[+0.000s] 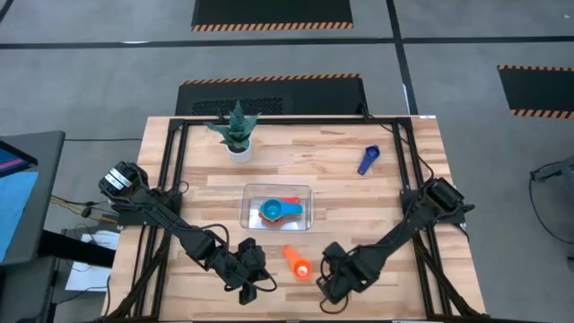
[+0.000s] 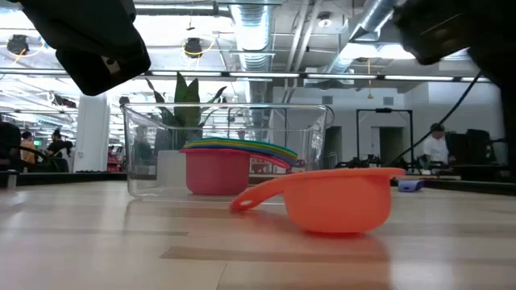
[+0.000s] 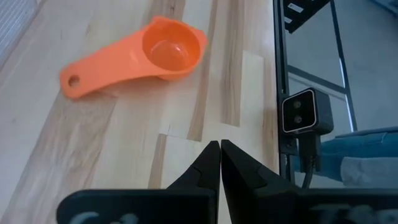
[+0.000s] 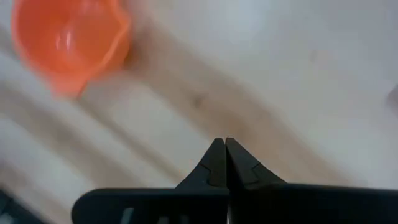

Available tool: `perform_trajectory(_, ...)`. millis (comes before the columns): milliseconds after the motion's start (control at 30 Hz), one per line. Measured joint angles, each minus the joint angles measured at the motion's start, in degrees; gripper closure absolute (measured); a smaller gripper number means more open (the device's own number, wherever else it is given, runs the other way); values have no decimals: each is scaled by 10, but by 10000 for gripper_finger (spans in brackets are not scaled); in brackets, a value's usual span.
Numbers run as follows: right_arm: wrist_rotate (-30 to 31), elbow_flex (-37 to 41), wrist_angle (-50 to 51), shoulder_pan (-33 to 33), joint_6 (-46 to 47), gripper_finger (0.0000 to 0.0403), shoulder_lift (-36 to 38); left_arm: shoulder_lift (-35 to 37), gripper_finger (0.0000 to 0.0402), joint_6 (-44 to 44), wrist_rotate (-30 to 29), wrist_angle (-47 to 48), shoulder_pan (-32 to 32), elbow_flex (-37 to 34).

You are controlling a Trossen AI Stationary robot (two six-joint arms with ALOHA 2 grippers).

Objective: Nest measuring cups in basket
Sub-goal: Stack the orange measuring cup into the light blue measuring cup

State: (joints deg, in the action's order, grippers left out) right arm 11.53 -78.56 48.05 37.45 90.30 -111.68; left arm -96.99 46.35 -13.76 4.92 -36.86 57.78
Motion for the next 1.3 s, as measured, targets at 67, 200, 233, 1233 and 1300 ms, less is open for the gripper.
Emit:
perform_trajectory(67,0,0,-1,10,7,400,0,0,401,0,0,-1,2,0)
perform_trajectory(200,6,0,-5,3,-13,401,0,0,401,0,-4,9,9,0)
perform_trajectory(233,6,0,-10,-2,-29,401,0,-3,401,0,-6,9,10,0)
perform_trajectory(1233,1,0,-24,-35,-83,399,0,-167,402,-111,-79,73,84,96)
perform_trajectory(1300,1,0,-25,-33,-83,399,0,-167,402,-105,-94,84,85,108)
